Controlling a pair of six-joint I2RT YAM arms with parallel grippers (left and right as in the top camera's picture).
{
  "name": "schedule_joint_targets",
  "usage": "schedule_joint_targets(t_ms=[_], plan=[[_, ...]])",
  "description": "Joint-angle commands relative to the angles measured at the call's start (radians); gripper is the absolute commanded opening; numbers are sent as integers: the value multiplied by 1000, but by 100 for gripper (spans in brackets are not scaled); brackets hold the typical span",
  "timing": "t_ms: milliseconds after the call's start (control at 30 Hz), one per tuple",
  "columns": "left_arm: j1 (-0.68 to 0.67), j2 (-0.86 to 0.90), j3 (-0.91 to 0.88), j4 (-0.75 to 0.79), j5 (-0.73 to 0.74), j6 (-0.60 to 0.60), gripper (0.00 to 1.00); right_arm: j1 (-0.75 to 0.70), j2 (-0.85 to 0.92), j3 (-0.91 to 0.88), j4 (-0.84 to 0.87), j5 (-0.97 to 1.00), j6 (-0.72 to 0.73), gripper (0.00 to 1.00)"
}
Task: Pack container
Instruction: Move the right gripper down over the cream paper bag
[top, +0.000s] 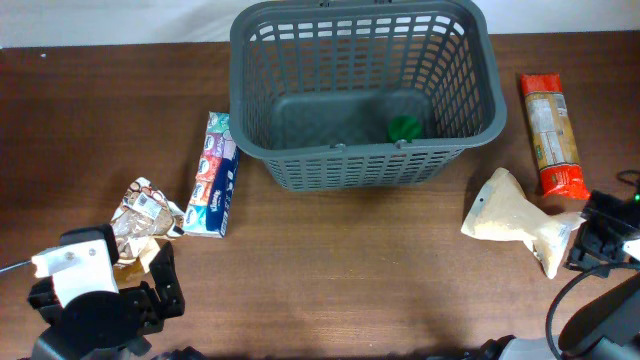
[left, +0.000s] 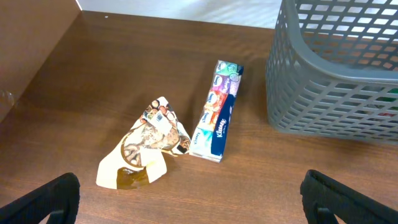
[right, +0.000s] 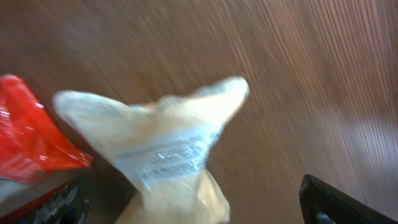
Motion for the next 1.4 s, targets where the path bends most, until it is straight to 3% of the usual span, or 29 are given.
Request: schedule_joint_targets(t_ms=[0,167,367,800,1367], plan=[[4,-2,5,2,7,5,100,60,-2,-8,28,123,-73,99],[4,-2,5,2,7,5,100,188,-1,-8,64,182,-48,99],[4,-2,5,2,7,5,100,302,0,-9,66,269,79,99],[4,-2,5,2,7,5,99,311,34,-11,68,165,237,99],[4,-2,5,2,7,5,100,311,141,-19,93,134,234,99]])
